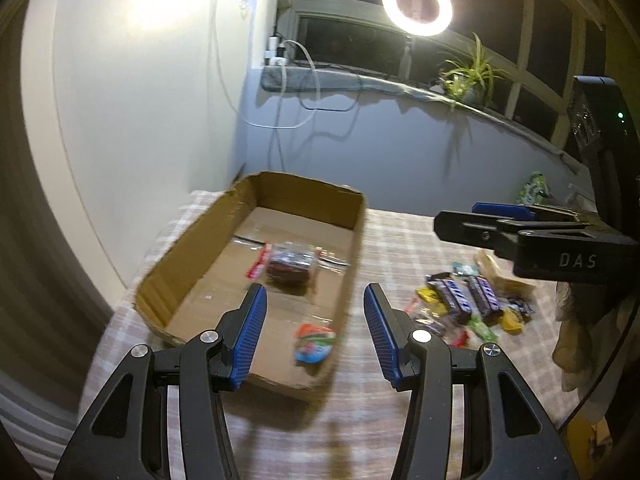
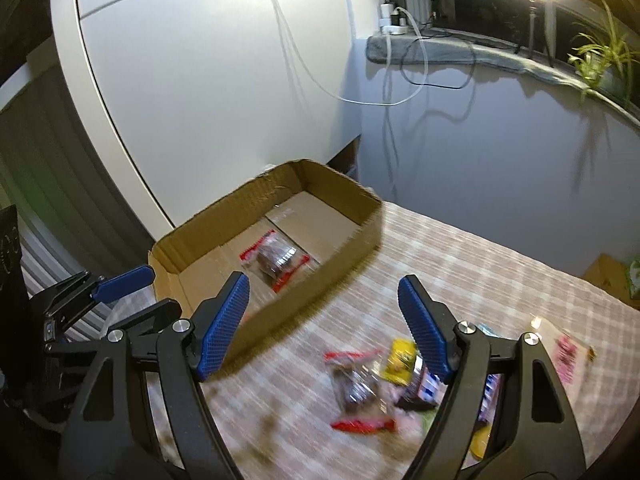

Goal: Organize snacks
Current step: 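Open the left gripper to drop the orange jelly cup into the box, then move both open grippers back over the remaining snacks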

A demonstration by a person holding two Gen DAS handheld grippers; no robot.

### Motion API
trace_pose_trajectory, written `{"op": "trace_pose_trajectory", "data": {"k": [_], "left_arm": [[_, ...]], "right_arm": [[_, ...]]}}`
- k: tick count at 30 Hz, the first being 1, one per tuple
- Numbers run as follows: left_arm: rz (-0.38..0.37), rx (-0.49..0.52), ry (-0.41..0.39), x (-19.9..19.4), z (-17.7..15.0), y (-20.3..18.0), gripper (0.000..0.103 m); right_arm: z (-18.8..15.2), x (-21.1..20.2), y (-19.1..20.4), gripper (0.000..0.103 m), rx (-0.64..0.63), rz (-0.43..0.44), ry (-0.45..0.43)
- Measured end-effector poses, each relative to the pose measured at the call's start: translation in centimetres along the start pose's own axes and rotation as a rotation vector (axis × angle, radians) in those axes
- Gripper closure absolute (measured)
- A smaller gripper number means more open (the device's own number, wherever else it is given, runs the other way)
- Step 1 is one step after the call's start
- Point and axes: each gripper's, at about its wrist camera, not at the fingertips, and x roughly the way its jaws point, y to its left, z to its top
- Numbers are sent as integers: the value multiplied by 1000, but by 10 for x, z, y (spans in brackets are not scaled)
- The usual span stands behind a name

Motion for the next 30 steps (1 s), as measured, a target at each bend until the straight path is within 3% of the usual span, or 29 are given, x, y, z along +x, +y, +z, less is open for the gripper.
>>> {"op": "trace_pose_trajectory", "data": {"k": [12,27,30], "left_arm": [[-142,88,73,8,-20,-68,53],[-308,247,233,26,-71,-152,53],[-322,265,257,32,-79,-162,53]], "right_arm": [[-49,-52,-71,23,74,-93,15],[-115,-52,-132,24,165,-124,121],[-126,-43,-136,35,179,-101,147]]}}
